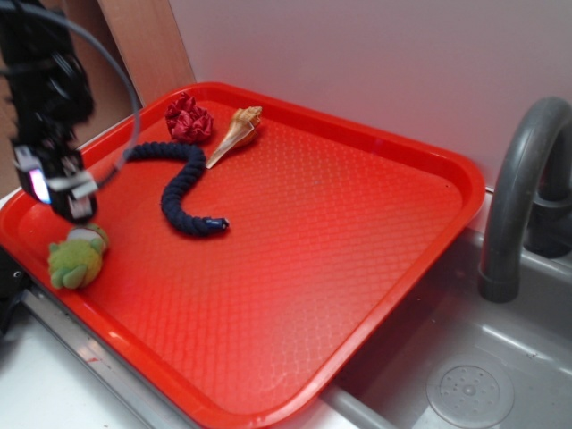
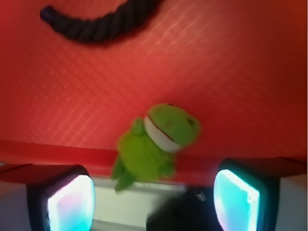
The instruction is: Grab the green animal.
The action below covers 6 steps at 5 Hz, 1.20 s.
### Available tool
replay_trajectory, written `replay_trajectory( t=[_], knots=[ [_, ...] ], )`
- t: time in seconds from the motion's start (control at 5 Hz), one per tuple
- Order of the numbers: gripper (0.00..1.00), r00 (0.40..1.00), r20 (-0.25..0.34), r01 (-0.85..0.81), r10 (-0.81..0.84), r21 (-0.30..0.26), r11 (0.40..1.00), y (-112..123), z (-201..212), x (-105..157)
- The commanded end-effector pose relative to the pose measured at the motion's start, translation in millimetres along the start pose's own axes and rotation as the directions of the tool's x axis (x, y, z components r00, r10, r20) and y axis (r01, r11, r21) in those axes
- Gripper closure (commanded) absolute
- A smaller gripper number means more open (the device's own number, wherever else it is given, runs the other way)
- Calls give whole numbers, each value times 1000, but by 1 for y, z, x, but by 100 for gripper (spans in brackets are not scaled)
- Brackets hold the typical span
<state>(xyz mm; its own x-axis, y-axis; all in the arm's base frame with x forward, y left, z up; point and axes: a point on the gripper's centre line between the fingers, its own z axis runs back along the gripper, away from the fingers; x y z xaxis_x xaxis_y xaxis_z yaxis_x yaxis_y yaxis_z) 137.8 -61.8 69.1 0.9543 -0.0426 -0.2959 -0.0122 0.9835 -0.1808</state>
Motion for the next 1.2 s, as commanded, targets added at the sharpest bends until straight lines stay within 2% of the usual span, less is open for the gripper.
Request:
replay_trajectory(
  t=[0.0,0.2,0.4,0.6,0.8,1.0],
  knots=[
    [0,995,-70,67,-70,-40,997,-20,-43,5],
    [0,991,-123,49,-52,-27,998,-19,-55,2],
    [100,990,-130,55,-58,-26,998,-17,-54,-2],
    [100,996,-81,40,-41,-19,999,-17,-25,-8],
    [100,1000,28,-3,2,38,999,-9,29,-9],
    [100,991,125,-53,47,47,997,-2,83,-14]
  ],
)
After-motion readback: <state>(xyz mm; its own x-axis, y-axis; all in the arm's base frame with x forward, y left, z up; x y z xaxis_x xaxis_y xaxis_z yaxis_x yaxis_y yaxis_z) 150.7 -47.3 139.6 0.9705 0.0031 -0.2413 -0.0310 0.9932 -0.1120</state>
